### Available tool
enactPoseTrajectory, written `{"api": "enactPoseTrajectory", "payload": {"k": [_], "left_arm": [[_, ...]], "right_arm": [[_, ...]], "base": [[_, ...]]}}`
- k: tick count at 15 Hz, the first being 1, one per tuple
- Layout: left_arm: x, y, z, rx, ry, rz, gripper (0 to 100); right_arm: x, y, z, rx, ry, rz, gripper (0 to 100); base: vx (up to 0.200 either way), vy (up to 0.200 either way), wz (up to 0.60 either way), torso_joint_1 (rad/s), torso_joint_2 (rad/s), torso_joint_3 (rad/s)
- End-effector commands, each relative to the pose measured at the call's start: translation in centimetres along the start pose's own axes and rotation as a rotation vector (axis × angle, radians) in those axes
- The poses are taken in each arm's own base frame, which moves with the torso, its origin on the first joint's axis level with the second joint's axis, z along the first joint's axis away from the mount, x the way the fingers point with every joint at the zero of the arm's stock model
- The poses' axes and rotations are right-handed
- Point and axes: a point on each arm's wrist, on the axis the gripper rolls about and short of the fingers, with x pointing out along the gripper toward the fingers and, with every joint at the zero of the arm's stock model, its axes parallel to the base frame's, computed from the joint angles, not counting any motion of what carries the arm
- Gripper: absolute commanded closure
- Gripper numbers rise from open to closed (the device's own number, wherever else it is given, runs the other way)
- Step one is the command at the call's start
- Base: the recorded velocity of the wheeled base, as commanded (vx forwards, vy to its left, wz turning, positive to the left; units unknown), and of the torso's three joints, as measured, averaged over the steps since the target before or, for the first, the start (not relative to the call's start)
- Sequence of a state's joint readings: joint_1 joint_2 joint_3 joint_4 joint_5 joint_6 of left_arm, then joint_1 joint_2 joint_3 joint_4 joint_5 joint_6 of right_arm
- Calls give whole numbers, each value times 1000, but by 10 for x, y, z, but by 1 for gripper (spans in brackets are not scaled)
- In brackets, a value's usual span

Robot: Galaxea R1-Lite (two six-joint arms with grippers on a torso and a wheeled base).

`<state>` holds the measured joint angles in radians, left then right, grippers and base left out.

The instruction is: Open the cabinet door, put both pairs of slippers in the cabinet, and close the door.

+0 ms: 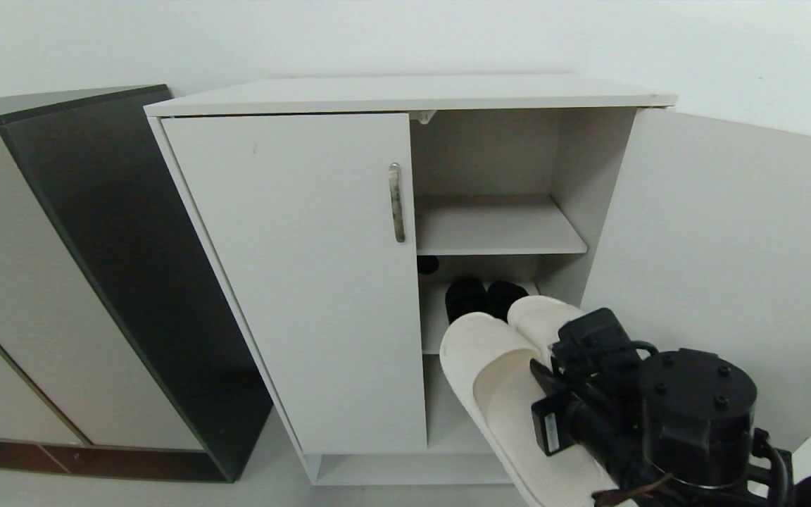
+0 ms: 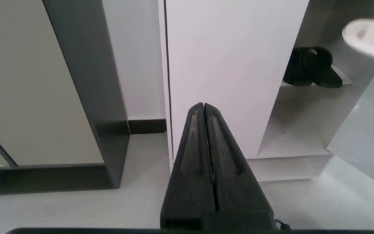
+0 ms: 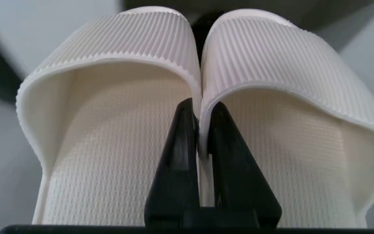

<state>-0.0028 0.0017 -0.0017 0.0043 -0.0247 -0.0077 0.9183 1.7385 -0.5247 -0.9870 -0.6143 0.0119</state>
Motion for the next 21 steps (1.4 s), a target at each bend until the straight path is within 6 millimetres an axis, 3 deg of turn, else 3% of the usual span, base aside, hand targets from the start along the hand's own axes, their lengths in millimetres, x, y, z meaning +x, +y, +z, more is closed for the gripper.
{"api": "enactPoseTrajectory", "payload": {"k": [1,3,9,15,21], "left_arm": [[0,0,0,0,2,0,100],[0,0,0,0,2,0,100],[0,0,0,1,2,0,100],[0,0,0,1,3,0,100],[0,0,0,1,2,0,100]], "right_arm": [[26,16,23,64,-25,-144,100],[36,23,45,119,-52,-216,100],[28,19,101,167,6,-219,100],[22,22,101,192,71,-216,100],[23,23,99,195,63,-215,100]], "base": [[0,0,0,0,0,0],[0,0,0,0,0,0],[0,0,0,0,0,0],[0,0,0,0,0,0],[200,0,0,-1,2,3]]}}
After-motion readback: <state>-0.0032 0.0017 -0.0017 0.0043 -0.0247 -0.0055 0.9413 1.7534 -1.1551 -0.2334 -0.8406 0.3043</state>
